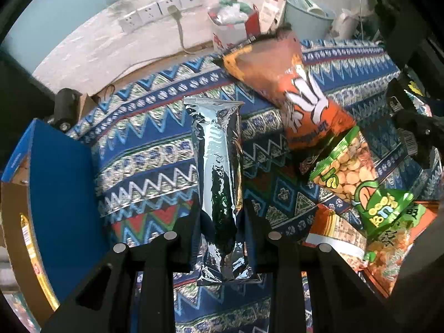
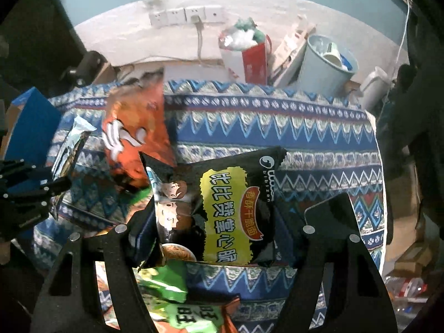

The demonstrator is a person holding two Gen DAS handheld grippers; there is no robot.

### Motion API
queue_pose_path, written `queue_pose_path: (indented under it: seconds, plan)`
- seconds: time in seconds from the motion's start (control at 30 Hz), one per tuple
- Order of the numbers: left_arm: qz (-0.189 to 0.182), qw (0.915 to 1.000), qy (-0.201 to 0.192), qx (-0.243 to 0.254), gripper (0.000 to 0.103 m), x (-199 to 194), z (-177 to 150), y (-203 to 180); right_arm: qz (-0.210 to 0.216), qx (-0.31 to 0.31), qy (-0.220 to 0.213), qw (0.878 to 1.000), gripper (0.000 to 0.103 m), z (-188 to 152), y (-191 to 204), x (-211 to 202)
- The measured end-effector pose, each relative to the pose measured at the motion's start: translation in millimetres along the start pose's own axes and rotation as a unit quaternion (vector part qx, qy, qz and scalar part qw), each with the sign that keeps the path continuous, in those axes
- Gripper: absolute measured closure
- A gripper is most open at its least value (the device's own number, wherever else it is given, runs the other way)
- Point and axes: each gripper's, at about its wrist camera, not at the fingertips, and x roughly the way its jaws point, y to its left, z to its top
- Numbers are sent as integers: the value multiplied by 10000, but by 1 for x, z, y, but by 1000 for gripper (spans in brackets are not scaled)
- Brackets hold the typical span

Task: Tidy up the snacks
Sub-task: 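Carry the silver bag with the left gripper while the right gripper carries the black bag to the box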

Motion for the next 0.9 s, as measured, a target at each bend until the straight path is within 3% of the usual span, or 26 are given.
queue_pose_path:
  seconds: [0.37,0.9]
  plan:
    - [134,9983,-564,-40,75,-52,-1,22,120,-178,-437,9988,31,14,34,-31]
    - [181,9940,-986,-448,75,-97,-23,76,337,-661,-775,9942,31,34,101,-57]
